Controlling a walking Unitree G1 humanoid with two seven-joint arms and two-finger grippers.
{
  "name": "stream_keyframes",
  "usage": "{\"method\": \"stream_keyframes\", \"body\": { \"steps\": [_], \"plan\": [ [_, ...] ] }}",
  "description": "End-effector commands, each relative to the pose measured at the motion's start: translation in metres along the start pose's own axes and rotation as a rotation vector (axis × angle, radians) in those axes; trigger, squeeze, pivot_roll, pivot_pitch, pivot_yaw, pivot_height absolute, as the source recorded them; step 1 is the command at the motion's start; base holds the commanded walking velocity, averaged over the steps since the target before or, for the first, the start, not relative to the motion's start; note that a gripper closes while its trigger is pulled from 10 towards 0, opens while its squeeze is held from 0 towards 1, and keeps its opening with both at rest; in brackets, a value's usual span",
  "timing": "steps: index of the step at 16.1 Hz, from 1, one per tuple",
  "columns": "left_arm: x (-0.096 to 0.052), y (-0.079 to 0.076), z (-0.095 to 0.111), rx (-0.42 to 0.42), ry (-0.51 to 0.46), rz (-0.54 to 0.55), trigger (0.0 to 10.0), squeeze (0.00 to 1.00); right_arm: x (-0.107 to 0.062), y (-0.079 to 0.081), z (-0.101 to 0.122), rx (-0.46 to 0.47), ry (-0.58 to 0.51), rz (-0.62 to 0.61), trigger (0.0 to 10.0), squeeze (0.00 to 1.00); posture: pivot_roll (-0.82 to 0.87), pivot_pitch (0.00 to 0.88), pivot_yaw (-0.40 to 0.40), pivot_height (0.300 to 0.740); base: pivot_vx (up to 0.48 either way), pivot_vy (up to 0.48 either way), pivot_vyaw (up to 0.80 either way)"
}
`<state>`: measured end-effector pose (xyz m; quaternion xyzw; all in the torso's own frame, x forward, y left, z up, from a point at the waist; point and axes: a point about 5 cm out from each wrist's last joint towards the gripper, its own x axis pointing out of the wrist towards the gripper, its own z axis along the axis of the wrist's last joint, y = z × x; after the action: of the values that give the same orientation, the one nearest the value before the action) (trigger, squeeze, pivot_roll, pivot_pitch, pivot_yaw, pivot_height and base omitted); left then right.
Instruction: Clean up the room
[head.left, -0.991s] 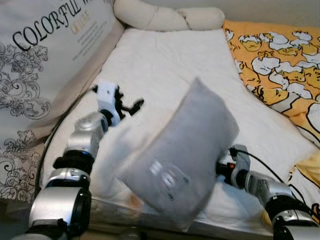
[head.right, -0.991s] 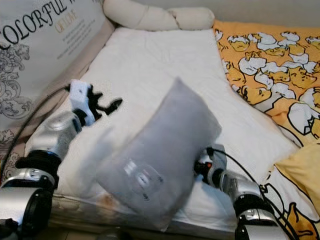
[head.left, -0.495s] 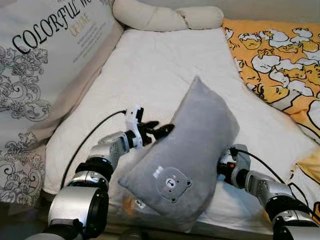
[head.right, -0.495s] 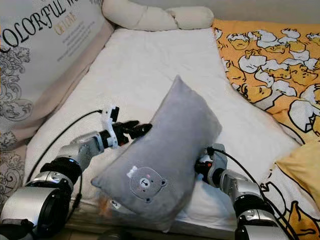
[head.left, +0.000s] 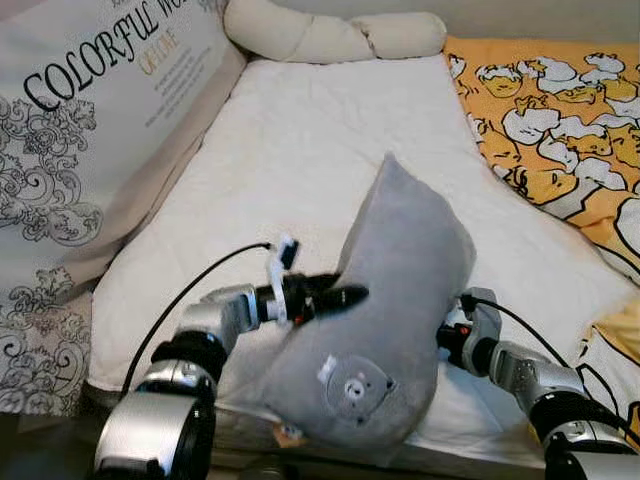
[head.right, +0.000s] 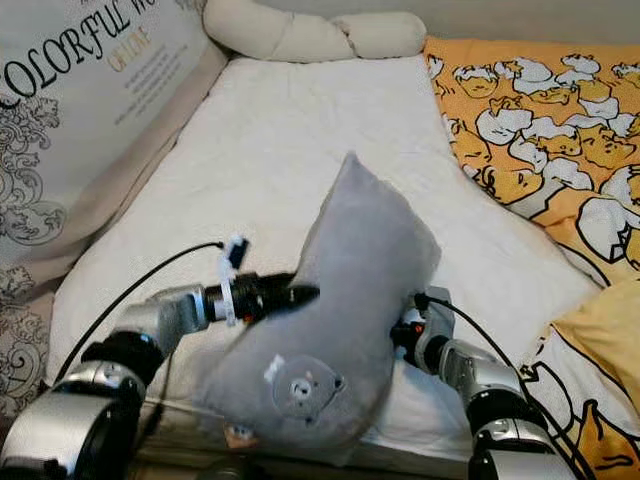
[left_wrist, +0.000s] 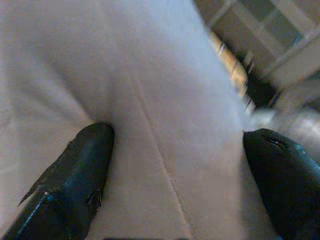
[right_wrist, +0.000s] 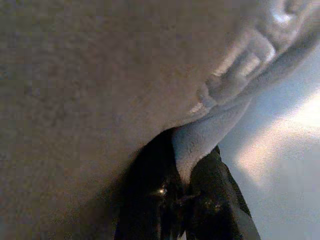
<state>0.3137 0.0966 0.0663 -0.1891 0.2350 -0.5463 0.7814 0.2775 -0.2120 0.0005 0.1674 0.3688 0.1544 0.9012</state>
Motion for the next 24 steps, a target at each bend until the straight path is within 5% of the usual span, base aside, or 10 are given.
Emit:
{"method": "stream_keyframes", "body": {
  "steps": [1,2,3,4,12,16,19,24],
  "plan": [
    [0.002,-0.001,-0.007,0.055,0.078,0.009,10.0,0.92,0.003,0.005,0.008,-0.008,-0.020,0.012,0.0,0.00,0.01,0.000,0.091,0.740,0.000,0.000,0.00],
    [0.000,0.003,-0.007,0.092,0.104,0.079,10.0,0.20,0.005,0.009,0.013,-0.012,-0.036,0.026,0.0,0.00,0.02,0.000,0.087,0.740,0.000,0.000,0.00],
    [-0.003,0.010,-0.006,0.130,0.111,0.207,4.0,0.01,0.007,0.016,0.020,-0.018,-0.060,0.053,0.0,0.00,0.02,0.000,0.080,0.740,0.000,0.000,0.00],
    [-0.005,0.014,-0.006,0.122,0.103,0.273,0.0,0.00,0.008,0.019,0.023,-0.019,-0.073,0.064,0.0,0.00,0.03,0.000,0.069,0.740,0.000,0.000,0.00],
    [-0.016,0.017,-0.011,0.036,-0.015,0.422,0.0,0.00,0.015,0.066,0.030,0.012,-0.188,0.153,0.0,0.00,0.11,0.000,-0.016,0.740,0.000,0.000,0.00],
    [-0.019,0.013,-0.002,0.187,-0.032,0.477,0.0,0.00,0.023,0.084,0.034,-0.038,-0.223,0.104,0.0,0.00,0.11,0.000,-0.009,0.740,0.000,0.000,0.00],
    [-0.015,0.005,0.004,0.216,-0.053,0.454,0.0,0.00,0.024,0.093,0.040,-0.104,-0.262,0.062,0.0,0.00,0.11,0.000,-0.006,0.740,0.000,0.000,0.00],
    [-0.009,-0.008,0.031,0.434,-0.132,0.484,0.0,0.00,0.011,0.108,0.080,-0.112,-0.540,0.002,0.0,0.00,0.11,0.000,-0.003,0.740,0.000,0.000,0.00]
  ]
}}
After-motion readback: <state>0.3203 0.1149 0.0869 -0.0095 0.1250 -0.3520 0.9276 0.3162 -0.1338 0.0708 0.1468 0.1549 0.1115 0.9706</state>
